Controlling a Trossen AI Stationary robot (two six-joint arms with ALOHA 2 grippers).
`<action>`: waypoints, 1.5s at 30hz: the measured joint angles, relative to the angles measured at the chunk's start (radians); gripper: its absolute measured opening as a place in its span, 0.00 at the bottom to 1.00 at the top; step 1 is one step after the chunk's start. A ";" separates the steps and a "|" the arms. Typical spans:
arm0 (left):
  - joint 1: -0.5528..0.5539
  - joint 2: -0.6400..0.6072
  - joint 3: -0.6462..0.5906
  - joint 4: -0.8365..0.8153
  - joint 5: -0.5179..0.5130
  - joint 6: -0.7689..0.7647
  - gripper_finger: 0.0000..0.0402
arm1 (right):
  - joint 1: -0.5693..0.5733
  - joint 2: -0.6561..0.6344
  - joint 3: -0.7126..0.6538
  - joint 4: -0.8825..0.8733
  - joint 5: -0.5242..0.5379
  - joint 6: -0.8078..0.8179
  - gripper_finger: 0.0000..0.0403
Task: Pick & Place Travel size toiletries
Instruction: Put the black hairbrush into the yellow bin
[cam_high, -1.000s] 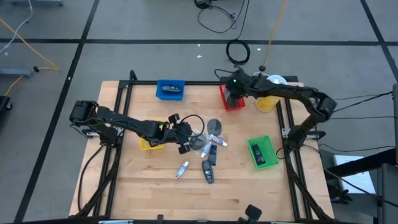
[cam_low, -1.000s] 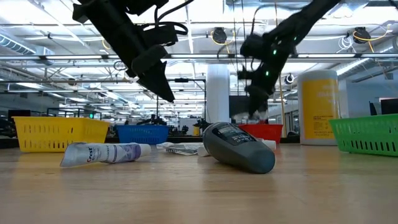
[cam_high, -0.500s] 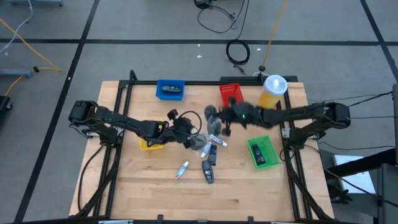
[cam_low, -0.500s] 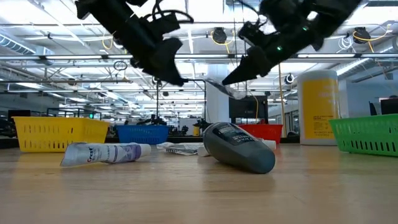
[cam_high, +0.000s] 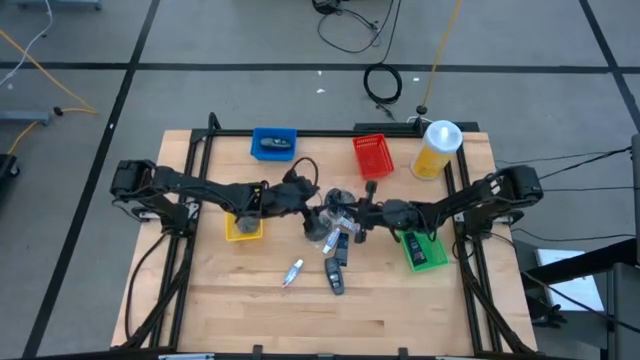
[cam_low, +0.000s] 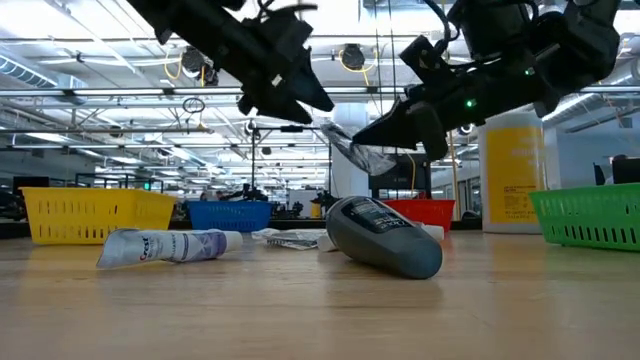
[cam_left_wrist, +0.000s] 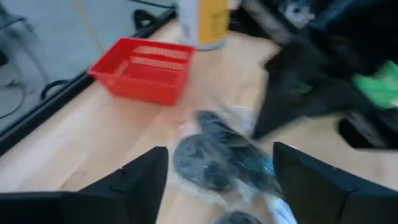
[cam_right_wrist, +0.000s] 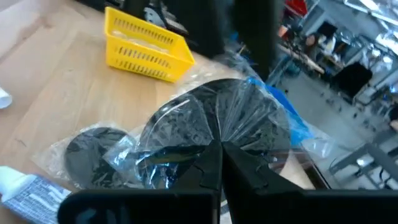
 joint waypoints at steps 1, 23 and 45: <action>0.008 0.003 0.000 -0.008 -0.001 -0.006 0.73 | 0.005 0.010 0.000 0.015 0.000 -0.015 0.00; 0.059 0.083 -0.001 0.089 0.305 -0.036 0.28 | 0.025 0.056 0.002 0.076 -0.002 -0.100 0.00; -0.157 -0.310 0.004 -0.611 0.209 -0.166 0.03 | 0.156 -0.200 0.002 -0.221 0.097 -0.108 0.36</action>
